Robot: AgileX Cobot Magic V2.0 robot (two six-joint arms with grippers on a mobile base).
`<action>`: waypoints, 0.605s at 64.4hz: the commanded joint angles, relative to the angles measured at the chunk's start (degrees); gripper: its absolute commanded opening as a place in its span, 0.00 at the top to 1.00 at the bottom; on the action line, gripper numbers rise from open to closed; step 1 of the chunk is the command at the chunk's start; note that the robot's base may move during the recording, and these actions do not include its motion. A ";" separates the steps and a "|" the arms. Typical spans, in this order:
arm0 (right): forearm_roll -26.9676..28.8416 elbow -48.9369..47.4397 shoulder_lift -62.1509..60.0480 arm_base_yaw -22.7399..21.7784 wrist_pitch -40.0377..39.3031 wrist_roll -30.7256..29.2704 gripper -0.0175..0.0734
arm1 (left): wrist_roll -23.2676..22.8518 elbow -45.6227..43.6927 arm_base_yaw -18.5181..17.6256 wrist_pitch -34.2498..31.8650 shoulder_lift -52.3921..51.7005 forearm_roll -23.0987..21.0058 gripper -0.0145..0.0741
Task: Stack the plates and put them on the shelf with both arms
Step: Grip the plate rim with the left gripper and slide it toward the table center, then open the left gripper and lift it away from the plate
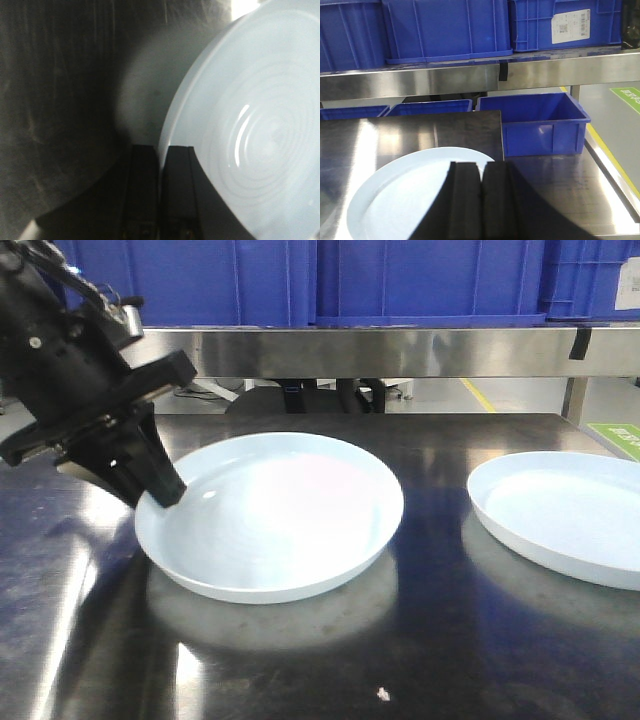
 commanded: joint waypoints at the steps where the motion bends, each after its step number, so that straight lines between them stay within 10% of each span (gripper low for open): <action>1: -0.51 0.09 -1.10 -0.04 -5.06 -0.08 0.75 | -0.61 -1.29 -0.71 -0.45 -1.57 -2.44 0.75; 39: -0.51 0.09 -1.10 -0.04 -5.06 -0.08 0.75 | -0.75 -1.29 -0.71 0.73 -6.26 -3.08 0.41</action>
